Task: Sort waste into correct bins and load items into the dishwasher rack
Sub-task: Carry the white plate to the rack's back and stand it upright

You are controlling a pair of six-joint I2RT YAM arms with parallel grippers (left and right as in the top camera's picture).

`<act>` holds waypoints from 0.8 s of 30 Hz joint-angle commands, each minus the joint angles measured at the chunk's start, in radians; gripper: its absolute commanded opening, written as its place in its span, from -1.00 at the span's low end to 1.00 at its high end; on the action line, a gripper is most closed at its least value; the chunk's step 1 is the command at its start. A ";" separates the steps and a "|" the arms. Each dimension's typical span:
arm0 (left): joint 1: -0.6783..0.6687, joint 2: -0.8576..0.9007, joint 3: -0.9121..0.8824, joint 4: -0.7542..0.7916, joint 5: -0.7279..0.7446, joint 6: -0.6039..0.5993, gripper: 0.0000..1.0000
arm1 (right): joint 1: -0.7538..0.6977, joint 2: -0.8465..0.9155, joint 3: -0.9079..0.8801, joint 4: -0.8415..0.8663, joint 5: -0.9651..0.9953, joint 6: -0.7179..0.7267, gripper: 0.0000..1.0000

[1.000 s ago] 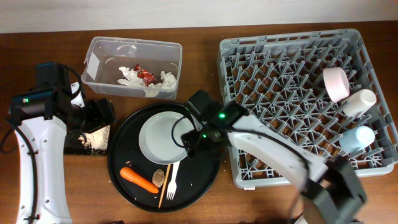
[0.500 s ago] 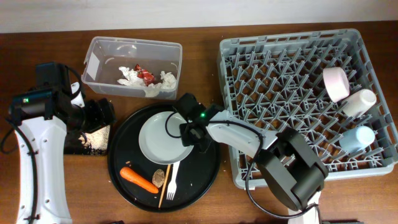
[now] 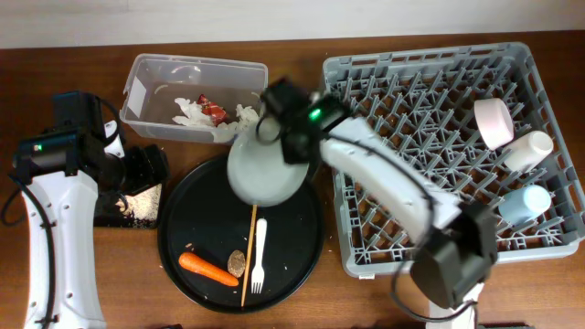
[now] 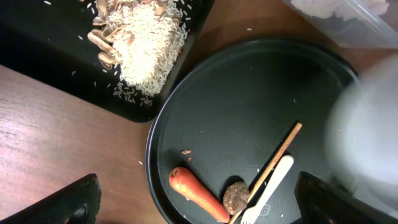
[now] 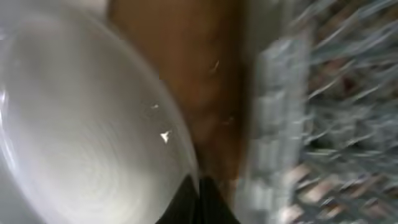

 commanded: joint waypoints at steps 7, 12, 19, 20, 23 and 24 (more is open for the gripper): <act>0.004 -0.002 0.002 0.000 0.004 -0.009 0.98 | -0.255 -0.169 0.133 -0.064 0.778 -0.140 -0.92; 0.004 -0.002 0.002 0.000 0.005 -0.010 0.98 | -0.357 -0.105 0.098 -0.076 0.947 -0.075 -0.92; 0.004 -0.002 0.002 -0.003 0.005 -0.010 0.98 | -0.387 0.064 0.079 -0.076 0.916 -0.074 -0.92; 0.004 -0.002 0.002 -0.002 0.005 -0.010 0.98 | -0.387 0.078 0.069 -0.076 0.888 -0.071 -0.92; 0.004 -0.002 0.002 0.000 0.005 -0.010 0.98 | -0.387 0.099 0.007 -0.079 0.860 -0.023 -0.92; 0.004 -0.002 0.002 0.000 0.005 -0.010 0.98 | -0.384 0.099 -0.024 -0.073 0.850 -0.010 -0.92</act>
